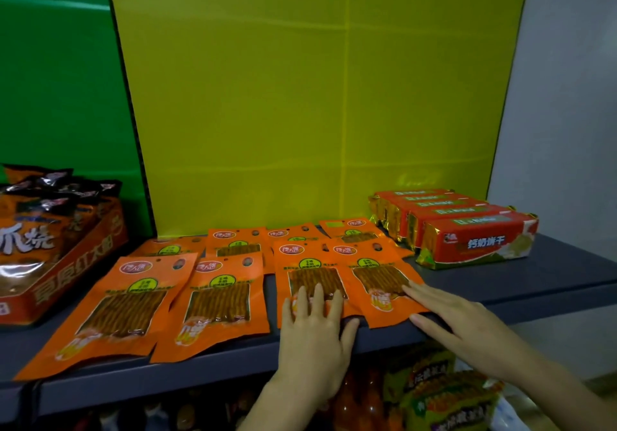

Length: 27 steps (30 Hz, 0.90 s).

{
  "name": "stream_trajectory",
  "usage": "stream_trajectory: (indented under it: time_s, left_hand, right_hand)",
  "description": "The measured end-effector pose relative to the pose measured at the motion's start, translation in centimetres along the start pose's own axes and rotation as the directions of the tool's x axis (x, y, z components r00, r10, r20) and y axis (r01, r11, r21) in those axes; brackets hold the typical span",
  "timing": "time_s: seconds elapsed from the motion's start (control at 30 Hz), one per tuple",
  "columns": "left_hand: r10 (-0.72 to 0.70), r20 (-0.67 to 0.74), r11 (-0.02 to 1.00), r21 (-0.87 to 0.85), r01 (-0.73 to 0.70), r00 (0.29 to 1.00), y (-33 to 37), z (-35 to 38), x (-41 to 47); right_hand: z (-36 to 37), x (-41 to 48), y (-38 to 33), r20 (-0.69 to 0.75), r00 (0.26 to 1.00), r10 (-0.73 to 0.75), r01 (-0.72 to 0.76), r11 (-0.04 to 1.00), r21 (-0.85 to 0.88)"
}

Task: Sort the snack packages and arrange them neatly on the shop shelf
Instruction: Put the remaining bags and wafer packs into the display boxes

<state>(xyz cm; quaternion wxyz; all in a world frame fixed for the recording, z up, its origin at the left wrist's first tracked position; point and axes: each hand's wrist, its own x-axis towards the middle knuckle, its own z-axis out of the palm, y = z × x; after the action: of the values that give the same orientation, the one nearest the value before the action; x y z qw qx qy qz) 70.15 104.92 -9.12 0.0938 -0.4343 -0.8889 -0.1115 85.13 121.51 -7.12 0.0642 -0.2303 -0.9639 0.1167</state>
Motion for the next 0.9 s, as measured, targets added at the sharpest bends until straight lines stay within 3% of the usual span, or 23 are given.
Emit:
stream_trajectory:
  time_s: [0.17,0.3,0.33,0.43,0.5,0.53,0.6,0.73,0.8,0.9]
  left_hand:
    - [-0.020,-0.061,0.999,0.033,0.022,0.998,-0.2,1.1,-0.5]
    - [-0.009,-0.018,0.999,0.046,0.010,1.000,-0.3,0.0,-0.7]
    - [-0.007,0.021,0.999,0.050,0.006,1.000,-0.4,-0.2,-0.6]
    - [0.039,-0.046,0.997,0.075,-0.035,0.998,-1.4,-1.5,-1.4]
    - [0.113,-0.205,0.994,0.011,-0.113,0.972,-3.0,-2.8,-2.3]
    - [0.154,-0.344,0.987,0.005,-0.163,0.926,-4.0,-3.6,-2.8]
    - [0.169,-0.449,0.980,-0.020,-0.199,0.877,-6.3,-6.7,-4.4]
    - [0.043,-0.551,0.999,0.000,-0.051,0.833,-13.0,-11.6,-7.3]
    - [-0.038,-0.557,0.999,-0.008,0.040,0.830,-17.5,-12.6,-8.8]
    - [-0.155,-0.402,0.987,-0.100,0.125,0.902,-23.6,-11.8,-10.6]
  right_hand:
    - [0.0,0.1,-0.2,0.005,1.000,0.026,-0.026,1.000,-0.018]
    - [-0.4,0.0,-0.6,0.019,0.999,0.027,-0.025,0.998,-0.053]
    - [-0.5,0.1,-0.7,0.022,0.999,0.023,-0.021,0.997,-0.078]
    - [-1.3,0.7,-2.3,0.014,1.000,0.019,-0.016,0.981,-0.194]
    - [-2.1,1.3,-5.0,-0.049,0.998,-0.042,0.029,0.972,-0.231]
    - [-2.3,1.7,-6.8,-0.085,0.992,-0.090,0.067,0.968,-0.242]
    - [-2.5,2.7,-10.8,-0.153,0.969,-0.193,0.152,0.958,-0.244]
    - [-1.8,4.9,-19.7,-0.243,0.880,-0.408,0.369,0.909,-0.193]
    - [-0.8,5.6,-23.5,-0.235,0.864,-0.444,0.410,0.894,-0.182]
    - [1.3,6.0,-27.1,-0.100,0.902,-0.421,0.400,0.899,-0.180]
